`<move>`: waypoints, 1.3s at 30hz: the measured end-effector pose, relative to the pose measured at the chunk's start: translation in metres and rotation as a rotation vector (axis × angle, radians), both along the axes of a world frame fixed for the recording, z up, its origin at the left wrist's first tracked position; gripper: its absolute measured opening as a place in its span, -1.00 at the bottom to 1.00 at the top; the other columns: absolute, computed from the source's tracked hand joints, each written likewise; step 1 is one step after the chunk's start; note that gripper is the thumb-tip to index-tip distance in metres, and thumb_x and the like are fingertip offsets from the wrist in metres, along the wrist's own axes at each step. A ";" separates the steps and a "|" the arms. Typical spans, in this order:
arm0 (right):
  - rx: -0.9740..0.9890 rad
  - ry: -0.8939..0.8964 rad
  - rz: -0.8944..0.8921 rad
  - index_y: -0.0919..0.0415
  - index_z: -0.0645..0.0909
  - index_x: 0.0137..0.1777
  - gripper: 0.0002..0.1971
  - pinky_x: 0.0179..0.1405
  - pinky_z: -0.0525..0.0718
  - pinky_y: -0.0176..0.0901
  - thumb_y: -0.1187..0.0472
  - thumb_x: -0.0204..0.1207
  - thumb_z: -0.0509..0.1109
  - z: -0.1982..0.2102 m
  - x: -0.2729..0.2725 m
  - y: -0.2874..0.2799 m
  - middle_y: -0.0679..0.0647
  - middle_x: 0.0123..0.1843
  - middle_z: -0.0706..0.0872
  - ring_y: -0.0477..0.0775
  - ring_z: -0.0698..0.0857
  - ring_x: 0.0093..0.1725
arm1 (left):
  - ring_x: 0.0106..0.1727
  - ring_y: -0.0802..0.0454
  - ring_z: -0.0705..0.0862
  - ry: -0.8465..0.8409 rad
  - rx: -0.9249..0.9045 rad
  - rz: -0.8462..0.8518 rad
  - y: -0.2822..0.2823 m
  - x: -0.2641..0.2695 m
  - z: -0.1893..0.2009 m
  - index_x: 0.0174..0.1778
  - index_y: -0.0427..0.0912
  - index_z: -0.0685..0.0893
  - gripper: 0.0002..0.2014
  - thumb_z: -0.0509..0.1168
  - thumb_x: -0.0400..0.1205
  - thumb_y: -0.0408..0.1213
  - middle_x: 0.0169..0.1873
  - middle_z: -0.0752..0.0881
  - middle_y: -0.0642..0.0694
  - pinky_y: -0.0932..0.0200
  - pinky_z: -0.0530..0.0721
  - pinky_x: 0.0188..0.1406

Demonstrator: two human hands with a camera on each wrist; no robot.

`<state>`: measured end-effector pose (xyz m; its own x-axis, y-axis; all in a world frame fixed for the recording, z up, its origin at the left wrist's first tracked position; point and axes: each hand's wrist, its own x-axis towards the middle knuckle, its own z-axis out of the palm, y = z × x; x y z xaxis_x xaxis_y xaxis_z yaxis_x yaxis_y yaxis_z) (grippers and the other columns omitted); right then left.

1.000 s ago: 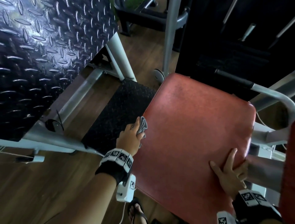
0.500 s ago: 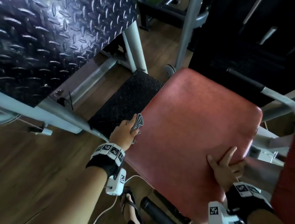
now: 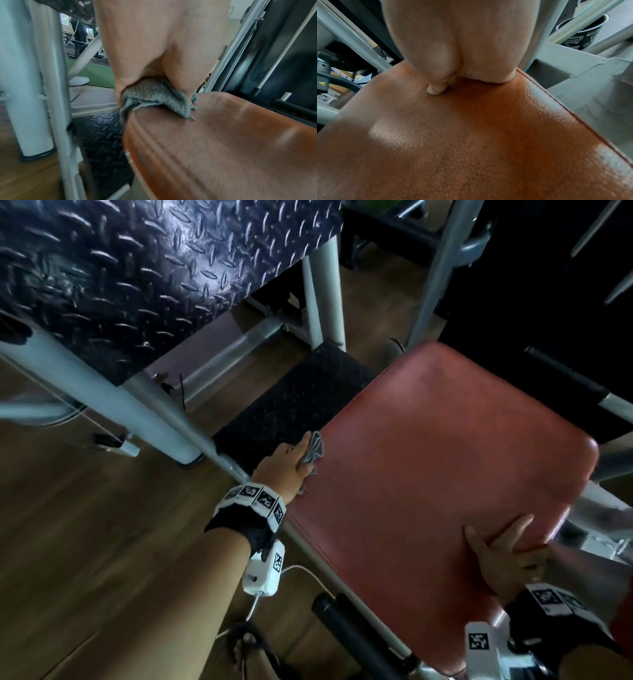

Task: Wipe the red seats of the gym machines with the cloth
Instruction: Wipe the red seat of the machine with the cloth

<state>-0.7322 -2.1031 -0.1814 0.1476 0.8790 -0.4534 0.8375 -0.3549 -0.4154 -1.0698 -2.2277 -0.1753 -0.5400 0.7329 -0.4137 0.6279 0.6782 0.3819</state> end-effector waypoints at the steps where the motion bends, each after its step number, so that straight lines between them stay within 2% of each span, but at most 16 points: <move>1: 0.003 -0.002 -0.003 -0.16 -0.32 0.68 0.12 0.57 -0.11 0.38 -0.50 0.19 0.14 0.000 0.001 0.000 0.49 0.65 -0.24 0.55 -0.08 0.62 | 0.08 -0.21 0.68 -0.013 0.022 0.021 -0.012 0.003 -0.001 0.67 0.35 -0.01 -0.41 0.10 0.75 0.02 0.36 0.44 -0.10 -0.16 0.68 0.11; 3: -0.012 -0.001 -0.004 -0.18 -0.34 0.67 0.13 0.56 -0.12 0.40 -0.49 0.11 0.07 0.002 -0.001 0.000 0.47 0.66 -0.26 0.55 -0.09 0.62 | 0.07 -0.19 0.69 -0.073 0.110 0.092 -0.036 0.013 0.000 0.67 0.33 0.00 -0.40 0.11 0.75 -0.01 0.41 0.41 -0.13 -0.12 0.75 0.01; 5: -0.028 -0.003 0.004 -0.18 -0.35 0.66 0.13 0.57 -0.14 0.39 -0.50 0.11 0.06 0.004 -0.002 -0.001 0.46 0.66 -0.28 0.54 -0.10 0.63 | 0.15 -0.09 0.66 -0.144 0.183 0.180 -0.053 0.031 0.005 0.70 0.23 -0.03 -0.36 0.14 0.76 -0.07 0.53 0.30 -0.13 0.11 0.78 -0.03; 7: -0.032 0.000 0.000 -0.18 -0.35 0.67 0.14 0.57 -0.15 0.39 -0.50 0.12 0.09 0.006 -0.002 -0.001 0.46 0.66 -0.29 0.54 -0.11 0.63 | 0.31 0.00 0.57 -0.205 0.215 0.259 -0.063 0.053 0.009 0.72 0.12 -0.12 -0.30 0.16 0.76 -0.12 0.67 0.06 -0.12 0.45 0.59 0.03; 8: -0.040 0.003 -0.002 -0.18 -0.35 0.66 0.14 0.58 -0.15 0.39 -0.52 0.16 0.14 0.008 -0.002 0.000 0.46 0.66 -0.29 0.54 -0.11 0.63 | 0.45 -0.05 0.50 -0.234 0.222 0.298 -0.065 0.062 0.011 0.72 0.10 -0.16 -0.26 0.18 0.76 -0.13 0.70 -0.06 -0.12 0.47 0.47 0.06; 11: -0.079 0.002 0.010 -0.20 -0.38 0.66 0.05 0.59 -0.16 0.35 -0.40 0.44 0.32 0.008 0.000 0.000 0.43 0.66 -0.32 0.50 -0.11 0.64 | 0.62 -0.12 0.32 -0.249 0.206 0.360 -0.067 0.077 0.011 0.72 0.05 -0.23 -0.22 0.19 0.75 -0.12 0.71 -0.16 -0.14 0.43 0.37 0.06; 16: -0.056 0.001 0.008 -0.14 -0.33 0.68 -0.01 0.60 -0.16 0.33 -0.30 0.50 0.31 0.013 -0.002 0.000 0.44 0.66 -0.28 0.49 -0.11 0.64 | 0.58 -0.27 0.37 -0.259 0.201 0.368 -0.071 0.091 0.014 0.71 -0.03 -0.26 -0.20 0.19 0.75 -0.15 0.70 -0.17 -0.28 0.15 0.59 0.27; 19: -0.058 0.002 0.007 -0.14 -0.33 0.68 -0.01 0.63 -0.14 0.31 -0.31 0.50 0.30 0.016 -0.002 0.001 0.44 0.67 -0.25 0.48 -0.09 0.64 | 0.68 -0.27 0.13 -0.361 0.215 0.375 -0.073 0.090 0.017 0.72 -0.04 -0.24 -0.22 0.18 0.76 -0.22 0.70 -0.21 -0.22 -0.08 0.31 0.58; 22: -0.064 -0.006 0.005 -0.16 -0.34 0.67 0.00 0.63 -0.13 0.31 -0.32 0.49 0.30 0.016 -0.002 0.001 0.42 0.67 -0.26 0.48 -0.09 0.65 | 0.60 -0.30 0.32 -0.368 0.252 0.394 -0.072 0.080 0.016 0.70 0.07 -0.28 -0.20 0.19 0.75 -0.24 0.70 -0.28 -0.22 0.01 0.57 0.39; 25: -0.064 -0.011 0.009 -0.15 -0.34 0.67 -0.01 0.62 -0.14 0.31 -0.31 0.50 0.30 0.016 -0.002 0.000 0.43 0.67 -0.26 0.47 -0.09 0.65 | 0.57 -0.26 0.40 -0.357 0.293 0.416 -0.069 0.075 0.015 0.71 0.09 -0.26 -0.19 0.20 0.74 -0.27 0.69 -0.29 -0.21 0.22 0.61 0.23; 27: -0.058 -0.022 0.011 -0.14 -0.33 0.68 -0.01 0.61 -0.14 0.31 -0.31 0.50 0.30 0.017 -0.002 0.000 0.43 0.67 -0.27 0.48 -0.10 0.65 | 0.57 -0.29 0.38 -0.335 0.259 0.405 -0.070 0.081 0.018 0.71 0.08 -0.27 -0.17 0.21 0.73 -0.24 0.69 -0.29 -0.25 0.05 0.63 0.33; 29: -0.067 -0.024 0.014 -0.15 -0.35 0.67 -0.01 0.60 -0.16 0.31 -0.32 0.50 0.29 0.017 -0.002 0.001 0.42 0.67 -0.30 0.47 -0.12 0.65 | 0.66 -0.32 0.19 -0.341 0.234 0.362 -0.074 0.094 0.021 0.71 0.03 -0.28 -0.17 0.22 0.74 -0.21 0.68 -0.31 -0.23 -0.09 0.47 0.50; 31: -0.076 -0.017 0.022 -0.16 -0.36 0.67 -0.01 0.59 -0.17 0.32 -0.33 0.50 0.27 0.017 -0.003 0.001 0.40 0.67 -0.32 0.46 -0.13 0.66 | 0.69 -0.30 0.03 -0.359 0.212 0.318 -0.078 0.107 0.023 0.71 0.00 -0.30 -0.18 0.20 0.75 -0.19 0.68 -0.34 -0.16 -0.10 0.26 0.58; 32: -0.079 -0.019 0.022 -0.16 -0.37 0.66 -0.01 0.59 -0.17 0.32 -0.34 0.50 0.27 0.016 -0.002 0.001 0.39 0.67 -0.33 0.46 -0.14 0.66 | 0.70 -0.28 0.04 -0.358 0.209 0.324 -0.078 0.109 0.023 0.70 0.02 -0.30 -0.18 0.21 0.75 -0.19 0.68 -0.35 -0.15 -0.05 0.28 0.57; 36: -0.063 -0.020 0.028 -0.16 -0.36 0.67 -0.02 0.60 -0.17 0.34 -0.33 0.50 0.28 0.014 -0.002 0.001 0.40 0.67 -0.31 0.48 -0.12 0.65 | 0.60 -0.29 0.33 -0.379 0.230 0.410 -0.071 0.098 0.026 0.69 0.15 -0.27 -0.16 0.23 0.73 -0.26 0.66 -0.39 -0.25 0.18 0.57 0.25; 39: -0.058 -0.025 0.033 -0.19 -0.37 0.66 -0.01 0.60 -0.16 0.35 -0.36 0.49 0.27 0.011 0.001 0.002 0.40 0.67 -0.31 0.49 -0.12 0.65 | 0.52 -0.30 0.45 -0.311 0.193 0.407 -0.070 0.090 0.026 0.70 0.12 -0.25 -0.16 0.24 0.73 -0.23 0.67 -0.34 -0.29 0.25 0.59 0.12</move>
